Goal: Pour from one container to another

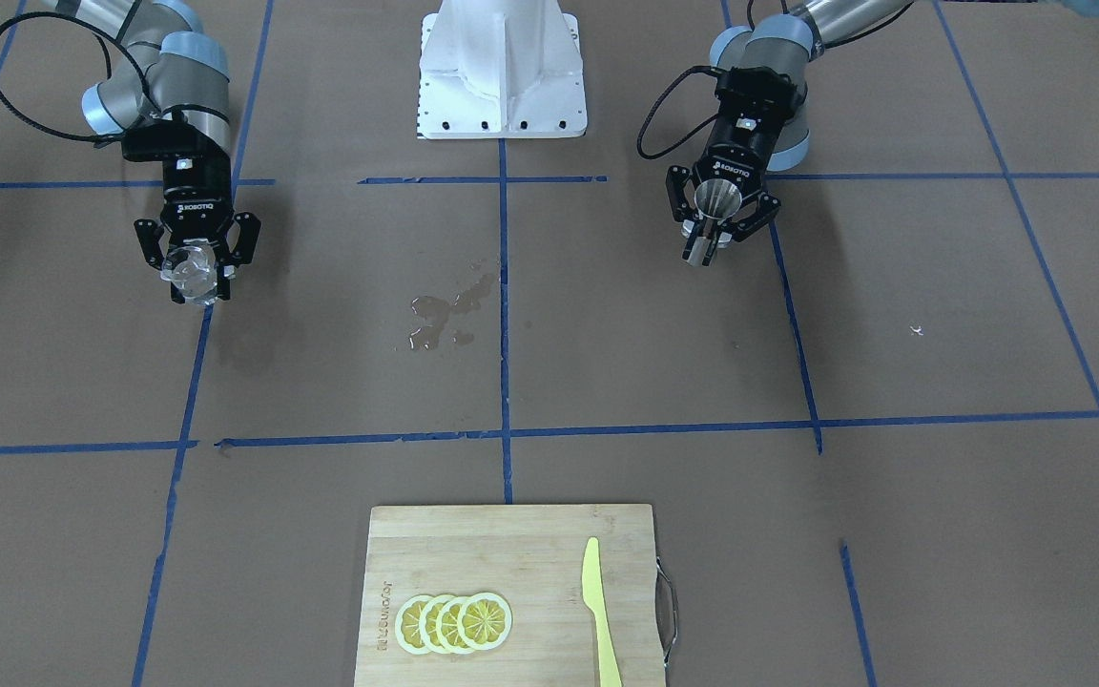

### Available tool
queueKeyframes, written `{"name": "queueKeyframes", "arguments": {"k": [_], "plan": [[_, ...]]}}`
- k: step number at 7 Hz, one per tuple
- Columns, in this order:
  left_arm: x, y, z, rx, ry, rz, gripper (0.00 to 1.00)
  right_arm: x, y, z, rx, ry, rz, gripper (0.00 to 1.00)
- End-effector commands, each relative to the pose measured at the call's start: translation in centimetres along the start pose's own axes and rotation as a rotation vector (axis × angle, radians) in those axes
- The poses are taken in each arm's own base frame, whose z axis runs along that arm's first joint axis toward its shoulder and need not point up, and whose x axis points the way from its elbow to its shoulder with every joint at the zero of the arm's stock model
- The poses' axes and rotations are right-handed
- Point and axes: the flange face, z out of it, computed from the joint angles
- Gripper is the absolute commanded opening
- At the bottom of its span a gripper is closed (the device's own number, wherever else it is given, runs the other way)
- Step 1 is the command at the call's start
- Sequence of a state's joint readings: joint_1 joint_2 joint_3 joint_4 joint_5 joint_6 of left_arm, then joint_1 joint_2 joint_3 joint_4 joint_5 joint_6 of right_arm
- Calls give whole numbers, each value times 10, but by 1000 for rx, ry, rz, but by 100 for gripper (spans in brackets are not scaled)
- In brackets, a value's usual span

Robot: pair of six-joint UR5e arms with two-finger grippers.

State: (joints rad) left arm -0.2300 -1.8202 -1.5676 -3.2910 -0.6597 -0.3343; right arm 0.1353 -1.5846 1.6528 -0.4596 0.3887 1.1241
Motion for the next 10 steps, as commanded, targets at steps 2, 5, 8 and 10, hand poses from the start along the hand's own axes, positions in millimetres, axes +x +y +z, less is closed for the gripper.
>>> {"name": "queueKeyframes", "arguments": {"k": [2, 5, 8, 10], "plan": [[28, 7, 22, -33, 21, 31, 0, -63, -17, 3, 16, -30, -37, 0], [39, 27, 40, -72, 41, 39, 0, -109, -67, -17, -1, -39, -55, 0], [41, 8, 74, -96, 155, 61, 0, -178, -122, -45, -28, -78, -36, 0], [69, 1, 87, -103, 242, 53, 0, -208, -148, -69, -56, -100, -63, 0]]}}
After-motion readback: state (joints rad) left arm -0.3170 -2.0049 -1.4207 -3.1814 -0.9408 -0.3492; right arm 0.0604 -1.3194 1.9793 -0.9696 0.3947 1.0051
